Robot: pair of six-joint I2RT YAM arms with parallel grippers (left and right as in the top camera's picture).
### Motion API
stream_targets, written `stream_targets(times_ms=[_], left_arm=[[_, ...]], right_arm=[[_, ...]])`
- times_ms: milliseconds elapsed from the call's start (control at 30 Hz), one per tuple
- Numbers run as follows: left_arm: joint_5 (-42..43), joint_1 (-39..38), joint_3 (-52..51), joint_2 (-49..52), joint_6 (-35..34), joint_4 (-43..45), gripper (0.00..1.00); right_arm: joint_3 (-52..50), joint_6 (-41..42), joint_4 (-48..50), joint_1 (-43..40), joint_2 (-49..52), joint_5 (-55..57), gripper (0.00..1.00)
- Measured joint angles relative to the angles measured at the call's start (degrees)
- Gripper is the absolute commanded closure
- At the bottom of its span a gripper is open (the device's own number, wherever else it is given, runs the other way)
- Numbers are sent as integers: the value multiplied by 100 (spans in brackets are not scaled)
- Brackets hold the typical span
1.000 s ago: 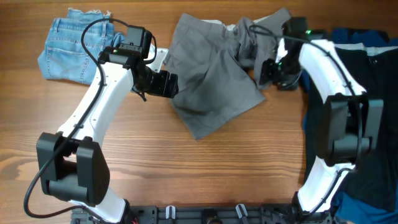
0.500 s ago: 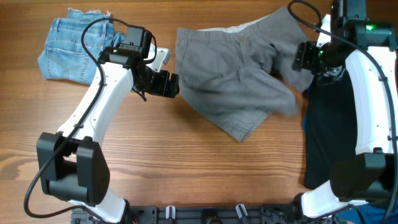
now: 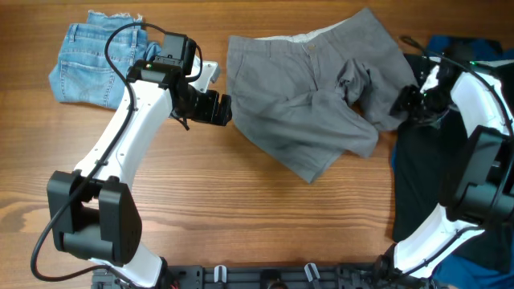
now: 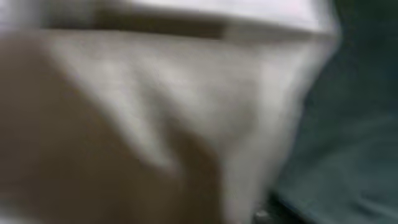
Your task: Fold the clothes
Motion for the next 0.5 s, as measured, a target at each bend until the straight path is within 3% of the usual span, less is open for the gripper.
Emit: stream_targets(times_ms=[100, 200, 233, 267, 300, 400, 433, 500], left_arm=[[0, 0, -2, 0, 0, 13, 3], [0, 0, -2, 0, 0, 22, 2], [0, 0, -2, 0, 0, 33, 2], [-2, 0, -2, 0, 0, 28, 2], [0, 0, -2, 0, 0, 33, 2], [0, 0, -2, 0, 0, 26, 2], [0, 0, -2, 0, 0, 22, 1], [4, 0, -2, 0, 0, 35, 10]], right_arm=[[129, -505, -251, 2, -7, -765, 96], [1801, -334, -1939, -328, -101, 120, 96], [2356, -262, -2124, -466, -111, 389, 89], [3058, -160, -2151, -675, -170, 739, 20], [3746, -42, -1965, -979, -295, 1152, 3], [3906, 57, -1351, -1237, -374, 1353, 3], [3906, 52, -1425, -1255, -372, 1272, 4], [3906, 31, -1937, -1226, -372, 750, 7]])
